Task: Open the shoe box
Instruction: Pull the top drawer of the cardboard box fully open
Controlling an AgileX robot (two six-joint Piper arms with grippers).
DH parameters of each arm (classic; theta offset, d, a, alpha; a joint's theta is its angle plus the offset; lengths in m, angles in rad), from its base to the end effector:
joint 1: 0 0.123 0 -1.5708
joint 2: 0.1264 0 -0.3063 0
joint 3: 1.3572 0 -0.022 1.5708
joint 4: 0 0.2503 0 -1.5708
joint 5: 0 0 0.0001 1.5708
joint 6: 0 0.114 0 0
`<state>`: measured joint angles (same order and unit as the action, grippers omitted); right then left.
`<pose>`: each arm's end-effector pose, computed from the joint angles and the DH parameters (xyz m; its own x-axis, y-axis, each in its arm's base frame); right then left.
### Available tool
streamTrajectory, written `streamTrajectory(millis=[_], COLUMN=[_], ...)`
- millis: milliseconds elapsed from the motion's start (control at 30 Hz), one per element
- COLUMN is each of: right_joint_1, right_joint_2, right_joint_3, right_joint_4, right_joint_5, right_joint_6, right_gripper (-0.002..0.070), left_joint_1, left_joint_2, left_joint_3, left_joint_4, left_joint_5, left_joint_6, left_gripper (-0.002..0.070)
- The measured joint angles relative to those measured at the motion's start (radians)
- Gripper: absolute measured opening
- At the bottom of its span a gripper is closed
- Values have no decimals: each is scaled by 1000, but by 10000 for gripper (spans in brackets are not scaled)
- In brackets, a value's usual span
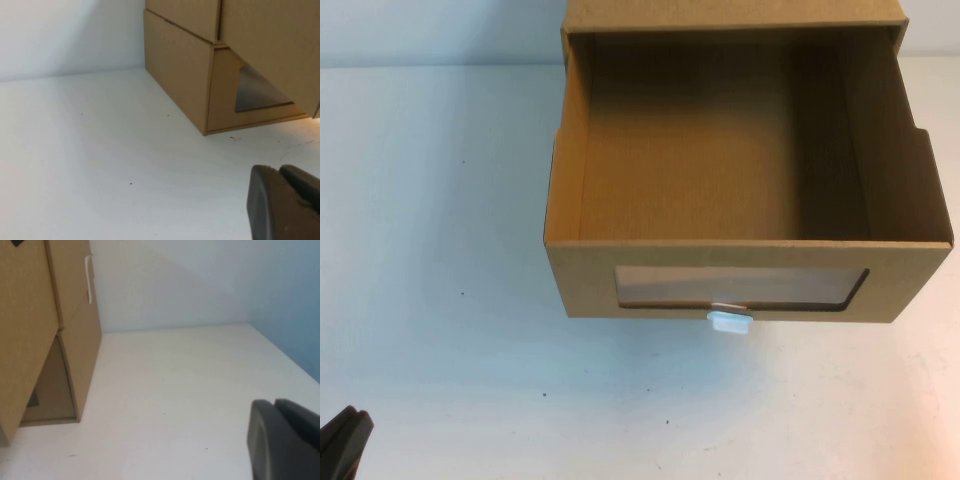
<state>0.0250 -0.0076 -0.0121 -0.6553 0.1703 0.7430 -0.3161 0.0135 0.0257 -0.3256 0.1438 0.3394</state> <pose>0.0560 -0.0104 0.2046 -0.0211 0.0936 -0.9954 0.0807 0.9925 0.0916 0.0545 -0.0234 0.1896 -0.0779 0.0433 -0.9960 0.3553 0.9347 0.0128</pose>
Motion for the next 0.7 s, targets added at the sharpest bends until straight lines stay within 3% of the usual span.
streamTrajectory(millis=[433, 700], right_joint_1=[26, 26], right_joint_2=[0, 0], right_joint_3=[2, 30], right_joint_4=[35, 676], right_joint_5=[-3, 79], right_joint_6=[-16, -711], right_gripper=[-13, -13], left_joint_1=[0, 0], left_joint_2=[0, 0], left_joint_3=[0, 0], left_joint_4=[0, 0], left_joint_5=[0, 0], left_joint_6=[0, 0], left_gripper=[-4, -4])
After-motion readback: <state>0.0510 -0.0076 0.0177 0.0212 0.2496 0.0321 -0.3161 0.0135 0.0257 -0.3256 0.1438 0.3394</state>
